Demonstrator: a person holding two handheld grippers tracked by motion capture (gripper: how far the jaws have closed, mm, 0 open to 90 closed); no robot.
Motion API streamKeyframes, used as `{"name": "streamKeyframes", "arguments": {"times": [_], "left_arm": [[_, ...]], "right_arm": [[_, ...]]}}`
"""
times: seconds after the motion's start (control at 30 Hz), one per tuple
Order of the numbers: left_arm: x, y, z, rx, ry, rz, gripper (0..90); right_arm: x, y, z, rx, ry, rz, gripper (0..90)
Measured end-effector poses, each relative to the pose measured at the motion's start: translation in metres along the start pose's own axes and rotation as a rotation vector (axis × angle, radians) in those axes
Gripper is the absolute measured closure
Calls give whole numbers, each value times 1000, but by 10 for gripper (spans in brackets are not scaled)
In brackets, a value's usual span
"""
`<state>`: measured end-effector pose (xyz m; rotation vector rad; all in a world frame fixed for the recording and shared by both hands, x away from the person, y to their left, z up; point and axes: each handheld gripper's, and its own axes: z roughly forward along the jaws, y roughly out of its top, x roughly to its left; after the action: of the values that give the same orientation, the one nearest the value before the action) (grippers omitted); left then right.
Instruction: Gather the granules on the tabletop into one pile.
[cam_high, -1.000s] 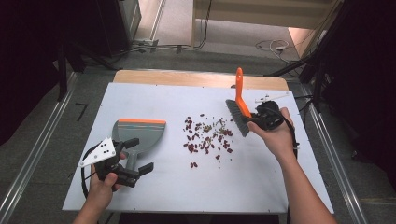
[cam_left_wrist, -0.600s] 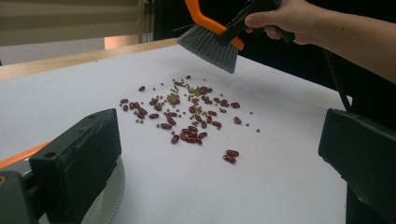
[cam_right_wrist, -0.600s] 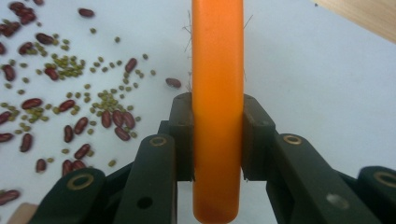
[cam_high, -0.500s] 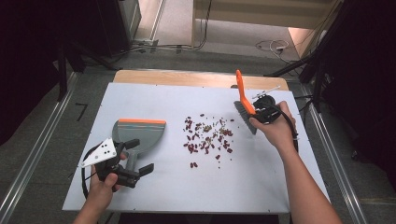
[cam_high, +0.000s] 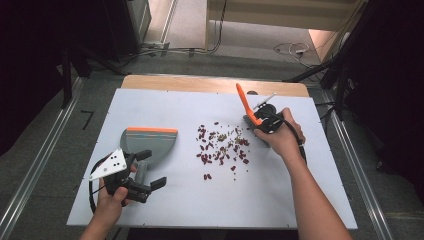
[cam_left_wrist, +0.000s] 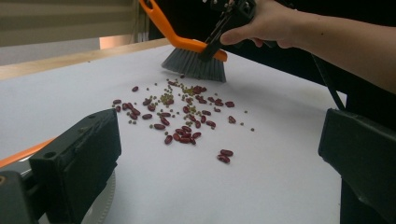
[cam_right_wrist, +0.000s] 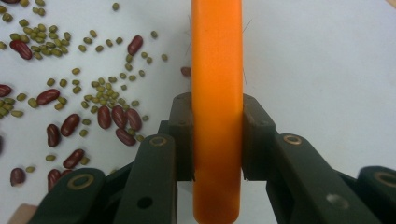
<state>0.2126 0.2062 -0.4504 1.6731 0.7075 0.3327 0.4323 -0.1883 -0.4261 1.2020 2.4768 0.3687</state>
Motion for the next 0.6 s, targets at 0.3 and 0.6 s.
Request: {"name": "streamKeyframes", "arguments": {"times": [0.3, 0.6], "left_arm": [[0, 0, 1, 0, -6, 4, 0], [0, 0, 1, -1, -5, 5, 0]], "right_arm": [[24, 13, 3, 37, -24, -81, 686], [39, 13, -2, 38, 9, -121, 686]]}}
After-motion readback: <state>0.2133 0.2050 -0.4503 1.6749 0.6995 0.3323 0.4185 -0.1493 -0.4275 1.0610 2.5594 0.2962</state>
